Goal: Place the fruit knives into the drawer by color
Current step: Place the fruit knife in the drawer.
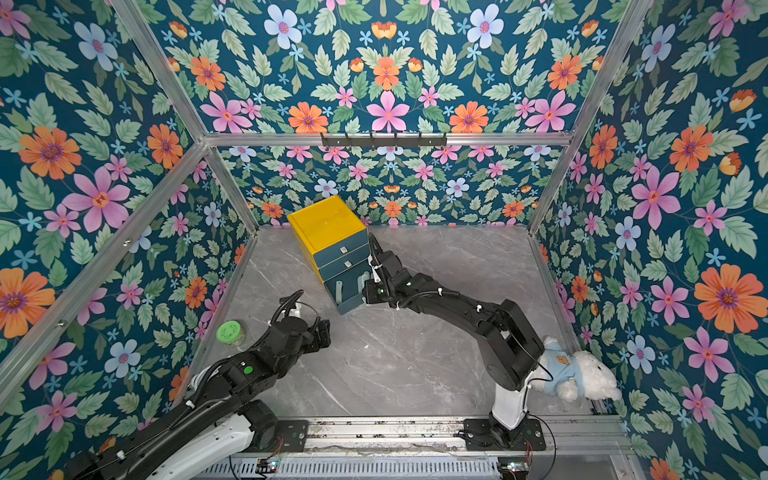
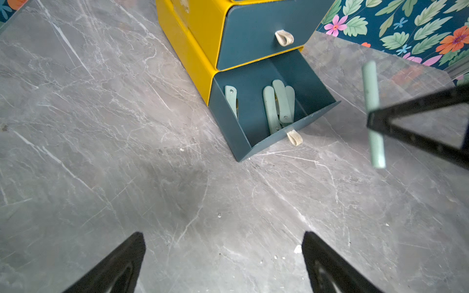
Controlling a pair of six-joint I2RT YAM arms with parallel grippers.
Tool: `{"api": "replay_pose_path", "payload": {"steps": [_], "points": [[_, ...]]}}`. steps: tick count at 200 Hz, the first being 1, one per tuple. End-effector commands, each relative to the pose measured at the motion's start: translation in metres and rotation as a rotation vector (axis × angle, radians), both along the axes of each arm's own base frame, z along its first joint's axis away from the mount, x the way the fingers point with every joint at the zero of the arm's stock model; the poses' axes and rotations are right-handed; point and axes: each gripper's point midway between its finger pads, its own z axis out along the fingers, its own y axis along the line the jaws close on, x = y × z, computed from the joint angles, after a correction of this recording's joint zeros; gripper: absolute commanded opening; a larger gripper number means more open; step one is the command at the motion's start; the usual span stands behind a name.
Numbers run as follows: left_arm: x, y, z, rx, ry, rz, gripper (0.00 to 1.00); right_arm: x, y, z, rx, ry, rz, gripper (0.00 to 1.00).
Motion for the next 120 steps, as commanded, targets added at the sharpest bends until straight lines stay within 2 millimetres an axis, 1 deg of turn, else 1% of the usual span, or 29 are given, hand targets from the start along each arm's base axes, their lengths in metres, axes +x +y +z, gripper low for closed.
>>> {"api": "replay_pose_path", "payload": {"steps": [1,23,38,52,65,83,98,105,120], "points": [[0.002,-0.003,0.006,-0.021,-0.009,0.001,0.99,0.019,0.014,0.009,0.151,0.101,-0.095,0.11],[0.001,-0.004,0.008,-0.031,-0.012,-0.005,0.99,0.040,0.016,-0.001,0.195,0.138,-0.162,0.13],[0.001,-0.004,0.009,-0.038,-0.014,-0.006,0.99,0.054,0.017,-0.012,0.256,0.199,-0.201,0.14],[0.000,-0.004,0.009,-0.043,-0.014,-0.007,0.99,0.063,0.017,-0.022,0.284,0.228,-0.227,0.14],[0.000,-0.005,0.009,-0.046,-0.011,-0.012,0.99,0.069,0.018,-0.024,0.285,0.221,-0.227,0.18],[0.000,-0.006,0.011,-0.048,-0.009,-0.015,0.99,0.072,0.021,-0.023,0.293,0.201,-0.209,0.32],[0.000,-0.007,0.015,-0.049,-0.013,-0.016,0.99,0.072,0.020,-0.012,0.315,0.167,-0.188,0.43],[0.001,-0.007,0.019,-0.053,-0.018,-0.018,0.99,0.071,0.020,-0.007,0.321,0.149,-0.177,0.45],[0.003,-0.009,0.027,-0.057,-0.029,-0.021,0.99,0.066,0.016,0.009,0.331,0.106,-0.156,0.46]]}}
